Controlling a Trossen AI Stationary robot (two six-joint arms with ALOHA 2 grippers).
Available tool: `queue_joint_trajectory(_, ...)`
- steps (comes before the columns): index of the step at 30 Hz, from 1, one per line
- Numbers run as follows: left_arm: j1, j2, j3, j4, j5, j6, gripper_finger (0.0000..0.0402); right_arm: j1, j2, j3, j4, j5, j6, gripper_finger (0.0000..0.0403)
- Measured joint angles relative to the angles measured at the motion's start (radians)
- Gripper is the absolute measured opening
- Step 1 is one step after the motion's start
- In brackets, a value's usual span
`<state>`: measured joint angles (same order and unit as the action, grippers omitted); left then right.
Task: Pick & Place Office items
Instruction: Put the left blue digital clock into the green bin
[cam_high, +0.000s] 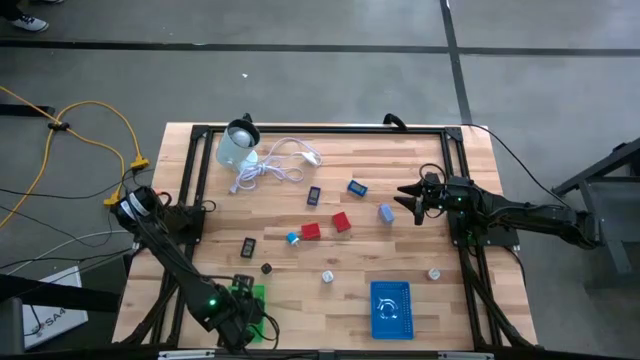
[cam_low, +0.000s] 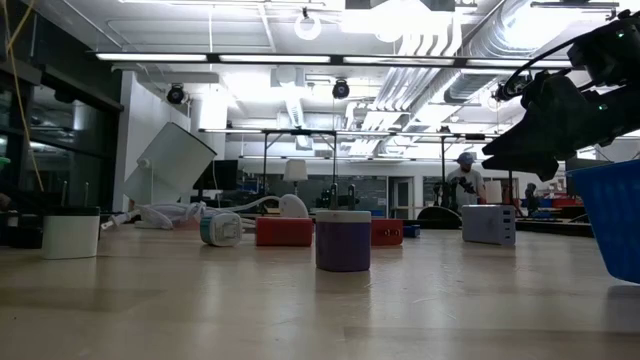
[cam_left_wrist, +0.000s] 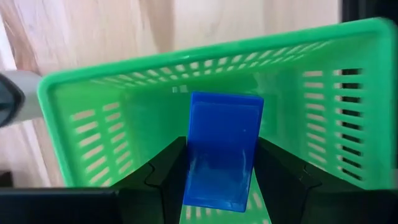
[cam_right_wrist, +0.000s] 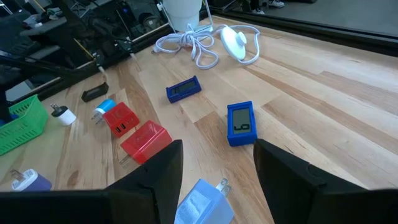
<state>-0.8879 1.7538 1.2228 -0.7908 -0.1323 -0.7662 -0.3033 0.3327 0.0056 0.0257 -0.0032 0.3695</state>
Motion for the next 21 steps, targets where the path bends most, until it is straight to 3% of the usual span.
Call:
queue_joint_trajectory(7, 0.000, 0.001, -0.064, 0.074, 0.023, -0.039, 0.0159, 0.000, 0.000, 0.000, 0.000, 0.000, 0.000, 0.0184)
queue_joint_trajectory(21, 0.000, 0.001, -0.077, 0.082, 0.026, -0.077, 0.0164, 0.000, 0.000, 0.000, 0.000, 0.000, 0.000, 0.0184)
